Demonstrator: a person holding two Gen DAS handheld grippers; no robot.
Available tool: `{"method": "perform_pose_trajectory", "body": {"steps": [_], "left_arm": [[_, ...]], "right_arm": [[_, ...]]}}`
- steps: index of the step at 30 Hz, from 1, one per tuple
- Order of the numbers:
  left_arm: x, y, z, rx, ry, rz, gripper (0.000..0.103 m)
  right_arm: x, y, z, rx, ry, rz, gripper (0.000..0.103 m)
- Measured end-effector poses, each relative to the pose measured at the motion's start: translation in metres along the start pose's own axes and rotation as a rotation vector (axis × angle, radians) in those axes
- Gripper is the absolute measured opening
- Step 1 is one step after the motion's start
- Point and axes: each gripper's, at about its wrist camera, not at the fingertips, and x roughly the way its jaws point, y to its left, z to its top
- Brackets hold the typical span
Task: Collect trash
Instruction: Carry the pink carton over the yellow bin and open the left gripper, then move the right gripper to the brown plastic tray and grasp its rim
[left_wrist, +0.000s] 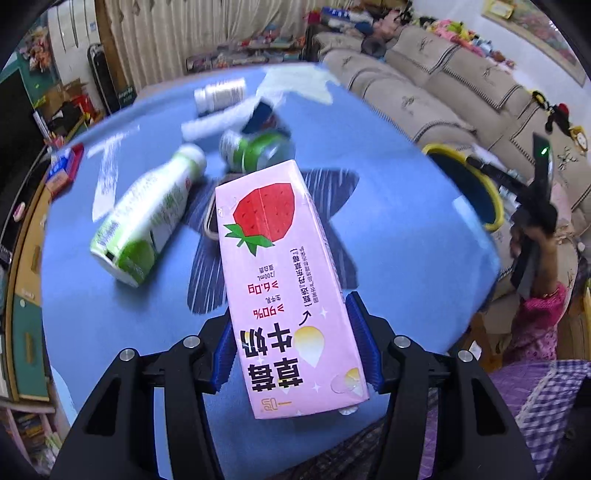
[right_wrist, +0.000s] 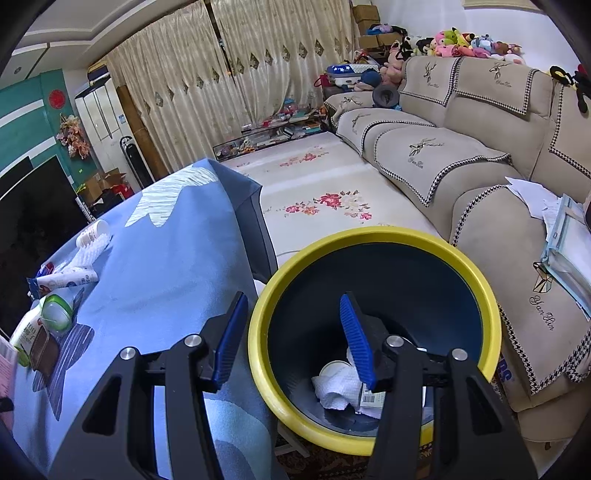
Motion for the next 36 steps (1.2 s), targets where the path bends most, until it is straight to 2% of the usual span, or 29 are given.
{"method": "perform_pose_trajectory", "body": {"steps": [5, 8, 14, 17, 21, 25, 33, 34, 36], "left_arm": [[-0.018, -0.029, 0.02, 0.059, -0.102, -0.035, 0.055], [-0.017, -0.053, 0.042, 0.105, -0.155, -0.093, 0.055], [0.012, -0.107, 0.097, 0.193, -0.18, -0.21, 0.055], [0.034, -0.148, 0.125, 0.254, -0.159, -0.272, 0.055], [0.067, -0.208, 0.15, 0.339, -0.142, -0.318, 0.055], [0.115, -0.257, 0.173, 0.362, -0.078, -0.359, 0.055], [0.197, -0.317, 0.188, 0.37, 0.064, -0.342, 0.056], [0.205, -0.32, 0.189, 0.367, 0.07, -0.339, 0.057], [0.218, -0.327, 0.192, 0.355, 0.078, -0.314, 0.081]], "right_arm": [[-0.012, -0.008, 0.0, 0.014, -0.021, -0.015, 0.05], [-0.02, -0.017, -0.001, 0.03, -0.034, -0.039, 0.05], [-0.039, -0.042, -0.002, 0.06, -0.071, -0.111, 0.05], [-0.05, -0.057, -0.001, 0.081, -0.093, -0.144, 0.05], [-0.061, -0.073, -0.001, 0.106, -0.115, -0.176, 0.05], [-0.068, -0.089, -0.001, 0.121, -0.128, -0.21, 0.05], [-0.071, -0.124, -0.01, 0.189, -0.132, -0.252, 0.05], [-0.071, -0.127, -0.01, 0.195, -0.13, -0.254, 0.05], [-0.07, -0.132, -0.013, 0.206, -0.126, -0.258, 0.05]]}}
